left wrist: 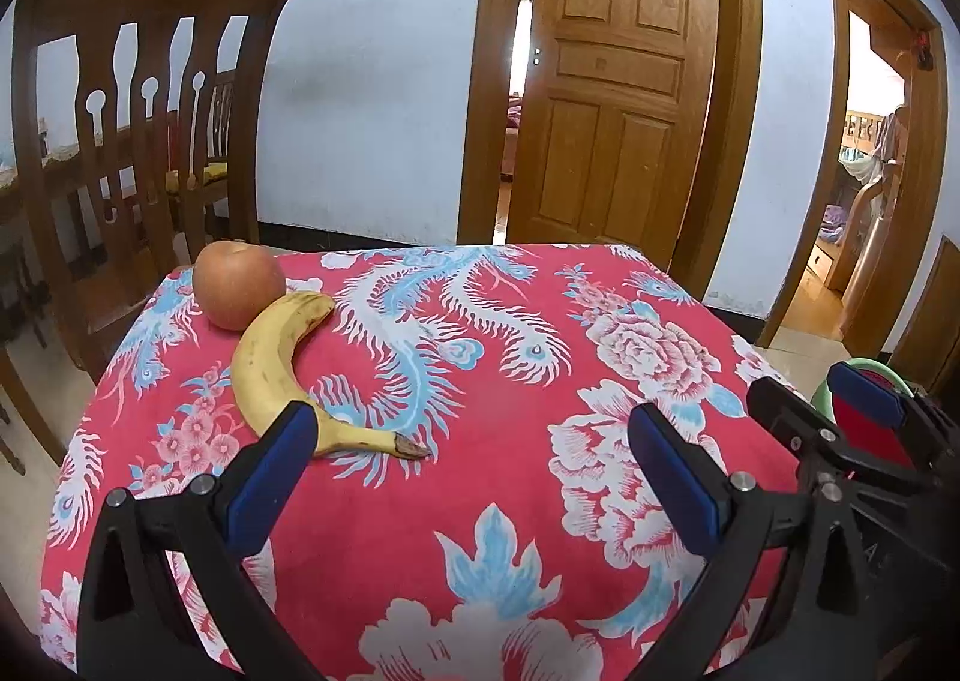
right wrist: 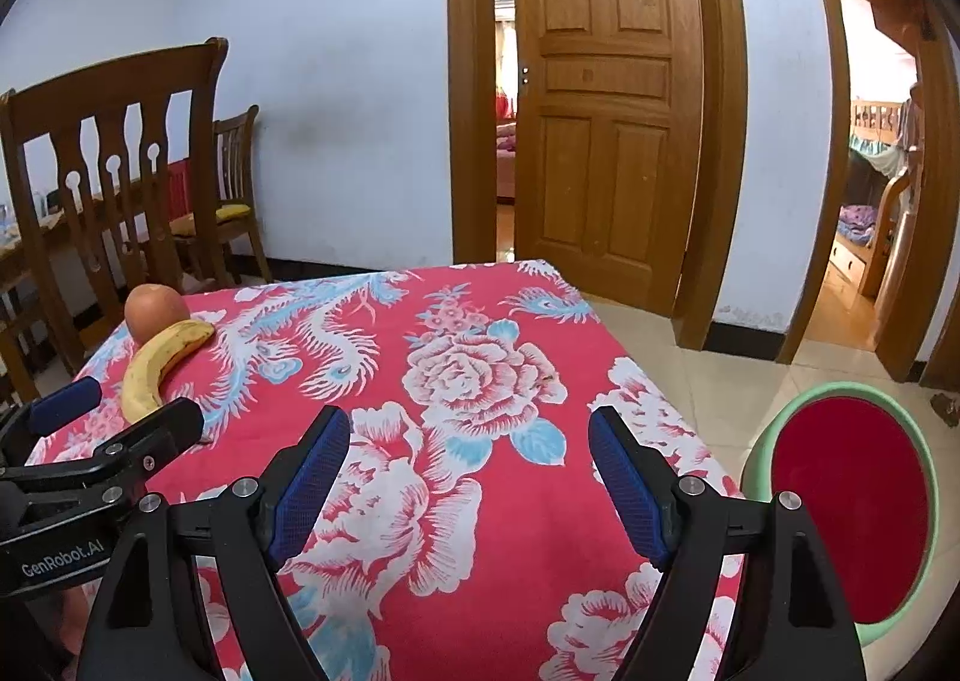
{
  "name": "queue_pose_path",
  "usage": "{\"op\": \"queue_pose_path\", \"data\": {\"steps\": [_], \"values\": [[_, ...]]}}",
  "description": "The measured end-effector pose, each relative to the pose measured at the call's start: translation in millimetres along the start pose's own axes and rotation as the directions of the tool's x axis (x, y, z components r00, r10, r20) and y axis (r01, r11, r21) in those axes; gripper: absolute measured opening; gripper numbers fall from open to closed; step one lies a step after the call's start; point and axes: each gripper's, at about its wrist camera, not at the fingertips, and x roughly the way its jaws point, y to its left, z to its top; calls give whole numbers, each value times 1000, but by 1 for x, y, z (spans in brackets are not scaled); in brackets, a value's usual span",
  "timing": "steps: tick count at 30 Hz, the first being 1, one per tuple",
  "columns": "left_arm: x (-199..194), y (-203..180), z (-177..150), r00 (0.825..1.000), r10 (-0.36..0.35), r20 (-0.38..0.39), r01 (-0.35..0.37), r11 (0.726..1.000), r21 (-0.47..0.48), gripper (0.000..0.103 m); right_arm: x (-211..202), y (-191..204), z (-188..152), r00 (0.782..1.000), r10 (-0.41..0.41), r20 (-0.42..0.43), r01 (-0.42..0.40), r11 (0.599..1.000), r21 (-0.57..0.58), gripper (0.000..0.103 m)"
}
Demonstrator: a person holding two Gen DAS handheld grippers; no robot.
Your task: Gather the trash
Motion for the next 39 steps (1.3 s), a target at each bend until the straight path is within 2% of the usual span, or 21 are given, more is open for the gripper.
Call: {"op": "queue_pose_path", "data": {"steps": [39], "values": [[0,0,-1,1000,4,-3,-4,1000,2,102,2,0,-1,1000,9,-30,-9,1000,14,83]]}}
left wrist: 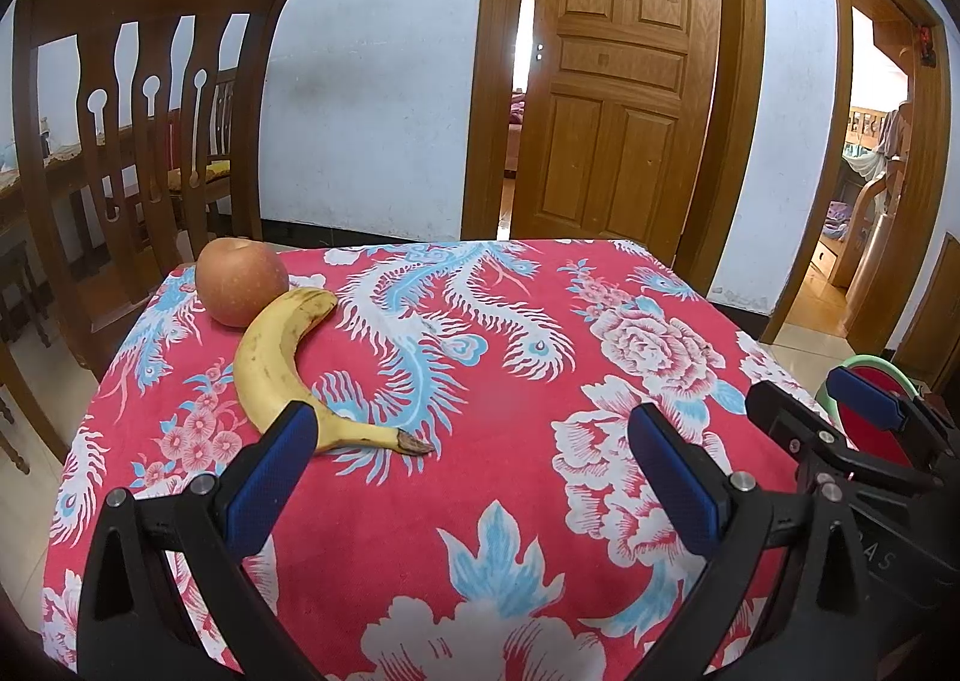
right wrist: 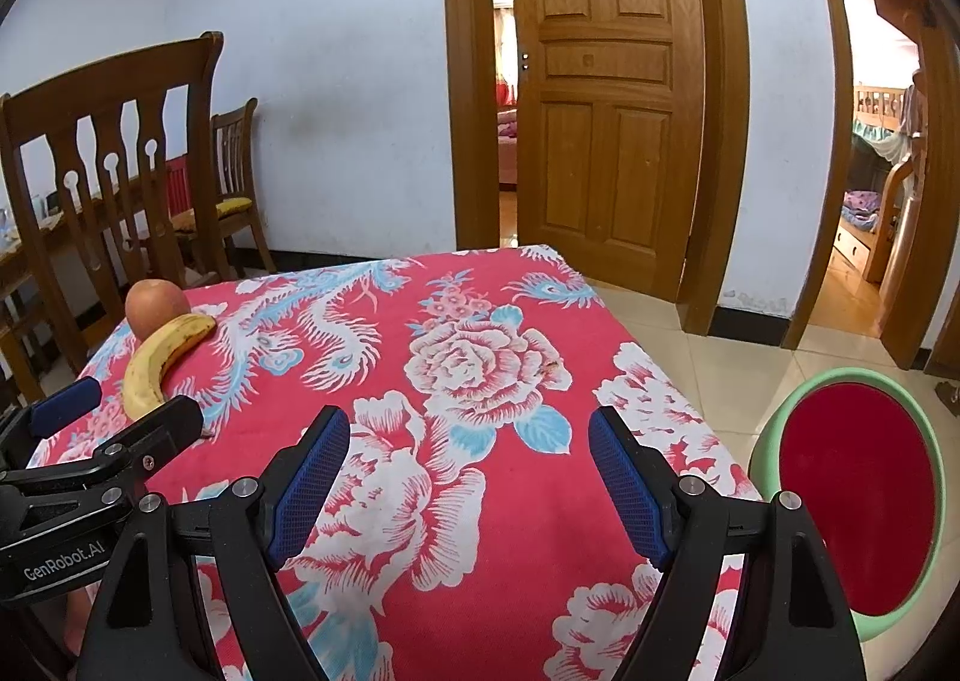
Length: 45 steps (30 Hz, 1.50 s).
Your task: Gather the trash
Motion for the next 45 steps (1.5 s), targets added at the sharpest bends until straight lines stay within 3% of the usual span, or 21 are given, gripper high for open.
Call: {"op": "queue_pose_path", "data": {"steps": [45], "values": [[-1,3,-2,1000,-6,-11,6,1000,-6,101,3,0,0,1000,5,-5,-5,1000,2,83]]}}
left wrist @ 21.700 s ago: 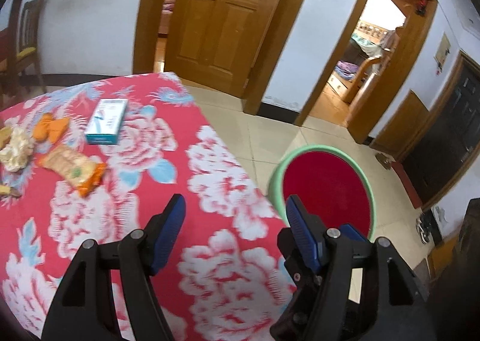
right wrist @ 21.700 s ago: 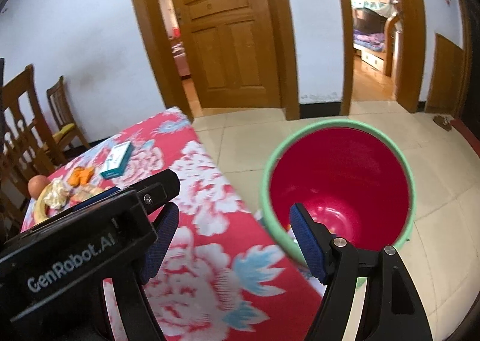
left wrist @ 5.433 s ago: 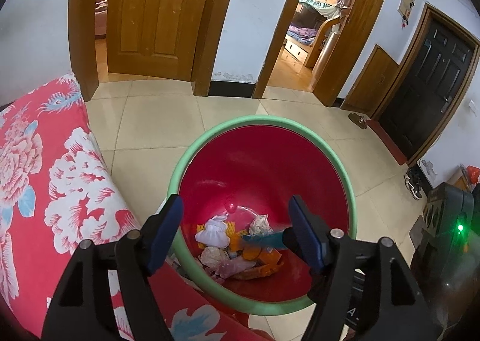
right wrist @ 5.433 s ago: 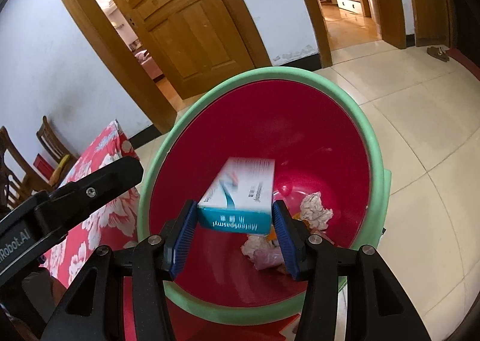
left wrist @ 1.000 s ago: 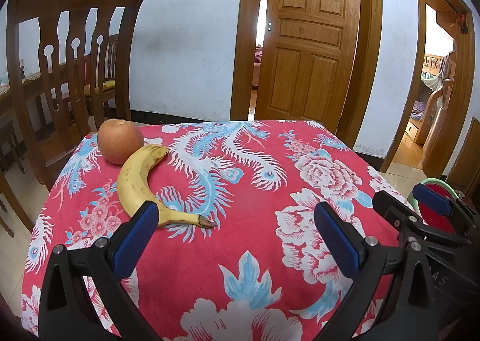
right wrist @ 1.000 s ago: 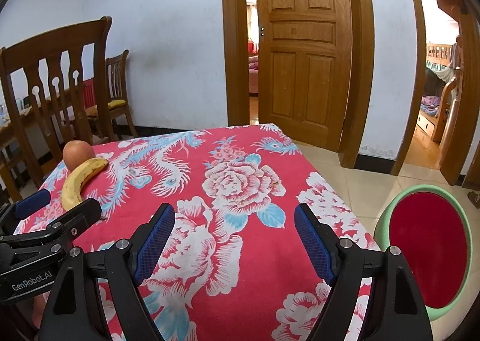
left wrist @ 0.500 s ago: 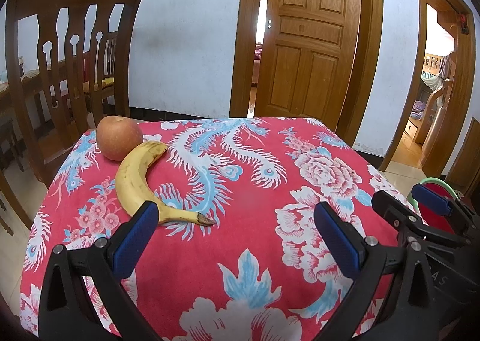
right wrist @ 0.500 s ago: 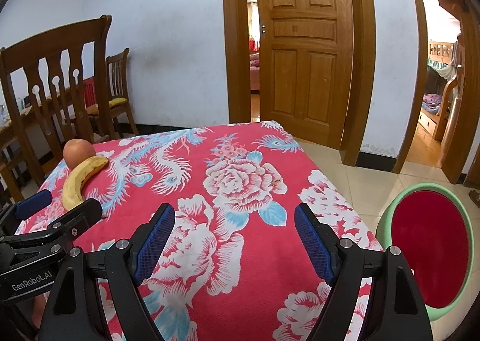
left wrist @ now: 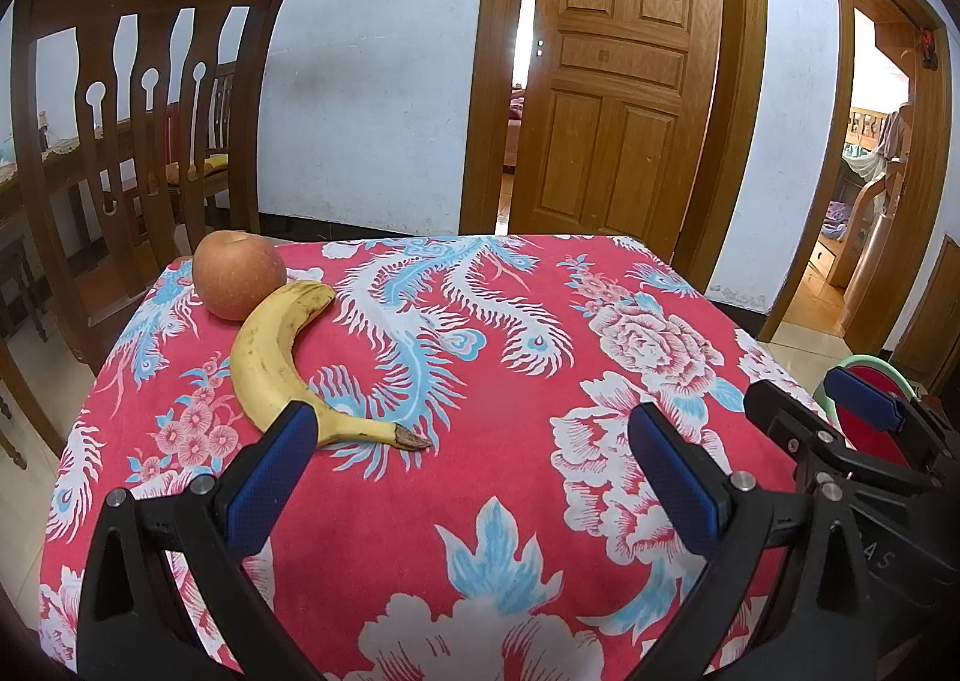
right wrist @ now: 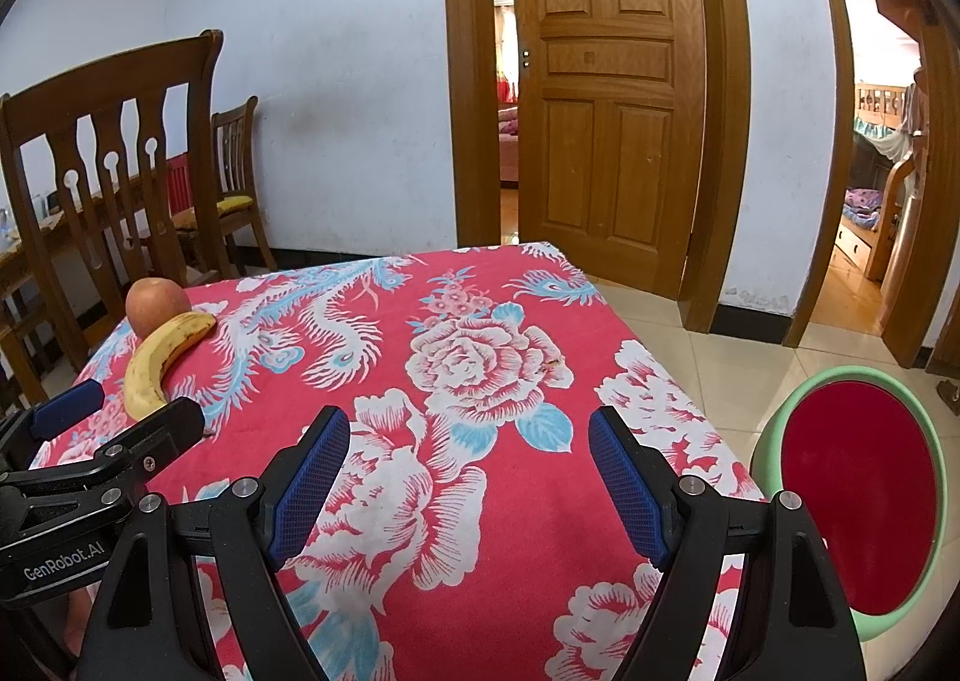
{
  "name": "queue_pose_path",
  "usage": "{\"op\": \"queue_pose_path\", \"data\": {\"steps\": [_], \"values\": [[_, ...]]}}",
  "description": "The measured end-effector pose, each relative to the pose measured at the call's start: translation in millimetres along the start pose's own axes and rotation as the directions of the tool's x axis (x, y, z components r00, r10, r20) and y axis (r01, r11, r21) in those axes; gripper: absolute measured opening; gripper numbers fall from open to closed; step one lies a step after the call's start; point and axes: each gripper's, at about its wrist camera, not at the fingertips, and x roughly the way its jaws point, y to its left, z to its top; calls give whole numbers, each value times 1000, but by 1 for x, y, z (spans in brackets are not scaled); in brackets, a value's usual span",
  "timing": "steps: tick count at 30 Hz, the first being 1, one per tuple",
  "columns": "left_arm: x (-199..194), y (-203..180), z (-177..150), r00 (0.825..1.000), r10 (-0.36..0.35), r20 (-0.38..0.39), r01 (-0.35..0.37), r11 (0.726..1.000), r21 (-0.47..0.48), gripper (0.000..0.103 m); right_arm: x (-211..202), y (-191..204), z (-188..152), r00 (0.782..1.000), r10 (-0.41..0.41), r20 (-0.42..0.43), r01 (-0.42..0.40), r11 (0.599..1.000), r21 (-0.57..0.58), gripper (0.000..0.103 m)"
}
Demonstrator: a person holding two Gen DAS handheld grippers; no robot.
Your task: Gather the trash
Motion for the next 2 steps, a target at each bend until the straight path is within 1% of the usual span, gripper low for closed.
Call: {"op": "queue_pose_path", "data": {"steps": [2], "values": [[1,-1,1,1000,1,-1,-1,1000,0,101,0,0,0,1000,1,0,-1,1000,0,83]]}}
